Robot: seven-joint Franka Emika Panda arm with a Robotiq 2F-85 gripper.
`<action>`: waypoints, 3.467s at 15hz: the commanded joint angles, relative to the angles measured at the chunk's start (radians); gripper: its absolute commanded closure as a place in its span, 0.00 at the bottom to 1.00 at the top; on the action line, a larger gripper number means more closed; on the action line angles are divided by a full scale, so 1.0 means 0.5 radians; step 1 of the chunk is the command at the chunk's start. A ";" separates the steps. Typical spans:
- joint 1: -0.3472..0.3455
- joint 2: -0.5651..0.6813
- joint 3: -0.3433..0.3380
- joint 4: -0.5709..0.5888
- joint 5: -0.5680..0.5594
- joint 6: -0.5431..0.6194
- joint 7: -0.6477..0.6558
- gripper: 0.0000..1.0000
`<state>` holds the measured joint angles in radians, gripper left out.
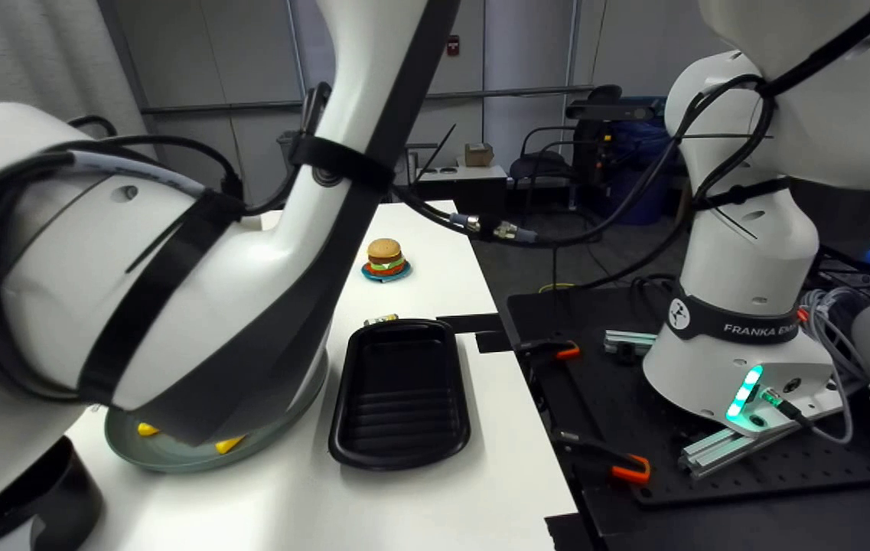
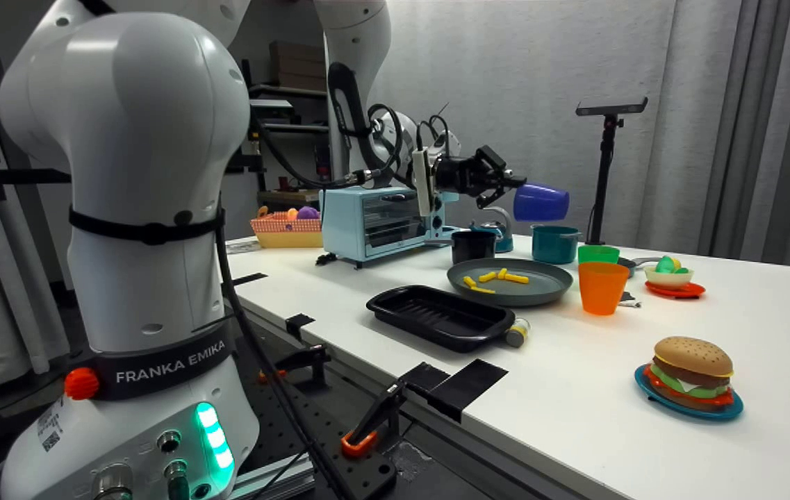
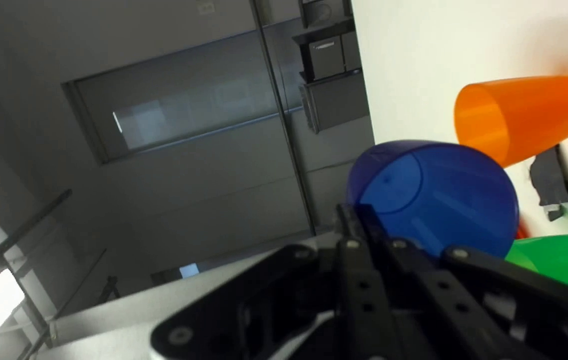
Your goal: Pour the potato fries in the blue cup on the plate
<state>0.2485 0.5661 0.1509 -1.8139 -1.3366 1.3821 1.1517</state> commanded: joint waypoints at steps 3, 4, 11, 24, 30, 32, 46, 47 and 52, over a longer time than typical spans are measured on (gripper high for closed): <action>-0.014 0.073 0.013 0.156 0.336 0.019 0.329 0.99; -0.012 0.078 0.009 0.169 0.381 0.027 0.378 0.99; -0.016 0.090 -0.008 0.216 0.644 0.238 0.719 0.99; -0.103 -0.306 -0.088 -0.147 0.732 0.599 1.130 0.99; -0.306 -0.867 -0.161 -0.446 0.770 0.833 1.023 0.99; -0.377 -1.069 -0.201 -0.541 0.807 0.924 0.929 0.99; -0.792 -1.486 -0.661 -0.938 1.324 1.560 -0.094 0.99; -0.802 -1.439 -0.663 -0.937 1.351 1.589 -0.145 0.99; -0.807 -1.160 -0.645 -0.843 1.453 1.708 -0.402 0.99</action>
<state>-0.1433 -0.0907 -0.1800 -2.2822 -0.6574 2.1993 1.0380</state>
